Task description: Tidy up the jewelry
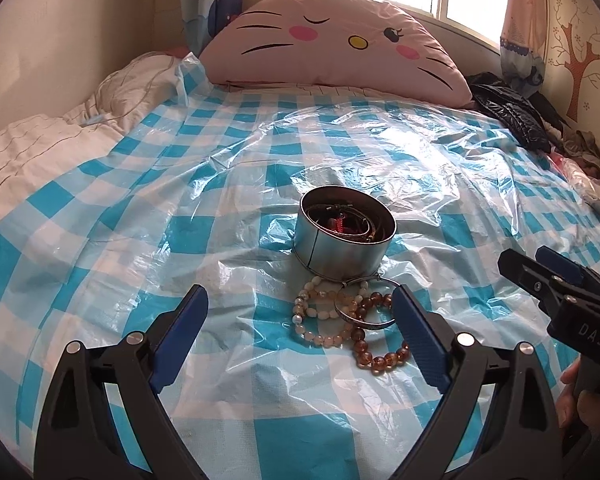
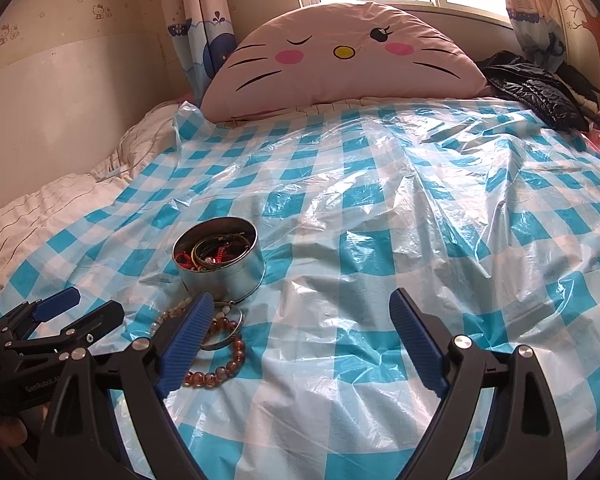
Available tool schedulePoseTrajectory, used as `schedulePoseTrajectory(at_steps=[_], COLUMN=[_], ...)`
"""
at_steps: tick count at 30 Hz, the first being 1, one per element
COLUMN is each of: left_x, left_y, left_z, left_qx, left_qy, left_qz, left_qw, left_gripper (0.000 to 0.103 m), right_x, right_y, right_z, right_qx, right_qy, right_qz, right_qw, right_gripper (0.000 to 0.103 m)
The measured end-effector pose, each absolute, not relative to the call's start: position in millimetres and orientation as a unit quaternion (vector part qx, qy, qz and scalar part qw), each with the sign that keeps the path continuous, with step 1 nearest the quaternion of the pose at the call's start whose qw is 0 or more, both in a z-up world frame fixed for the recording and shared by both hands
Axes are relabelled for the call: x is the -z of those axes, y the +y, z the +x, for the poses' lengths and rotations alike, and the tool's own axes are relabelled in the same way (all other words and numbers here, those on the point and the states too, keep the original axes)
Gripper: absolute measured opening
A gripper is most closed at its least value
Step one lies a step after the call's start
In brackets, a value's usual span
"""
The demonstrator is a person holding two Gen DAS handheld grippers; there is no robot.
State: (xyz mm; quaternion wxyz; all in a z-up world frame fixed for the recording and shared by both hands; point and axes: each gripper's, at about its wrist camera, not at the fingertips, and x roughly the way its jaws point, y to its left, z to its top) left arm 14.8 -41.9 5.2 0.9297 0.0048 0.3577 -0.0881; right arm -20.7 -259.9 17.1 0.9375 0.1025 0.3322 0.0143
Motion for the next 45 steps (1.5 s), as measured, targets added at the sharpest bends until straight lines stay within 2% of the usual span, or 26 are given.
schedulePoseTrajectory(at_steps=[22, 43, 45], left_x=[-4.0, 7.0, 7.6], left_y=[-41.8, -50.7, -50.4], left_z=[10.9, 16.9, 17.5], left_qx=[0.094, 0.097, 0.094], left_qy=[0.347, 0.369, 0.37], left_qz=[0.015, 0.04, 0.039], left_qw=[0.933, 0.924, 0.923], left_gripper=[0.092, 0.094, 0.094], right_x=[-14.8, -0.6, 2.9], right_y=[-259.5, -240.2, -231.0], right_z=[-17.1, 8.9, 17.8], right_qx=[-0.008, -0.065, -0.084], right_qy=[0.333, 0.363, 0.366], right_qz=[0.098, 0.08, 0.067], right_qw=[0.938, 0.926, 0.924], right_gripper=[0.088, 0.088, 0.082])
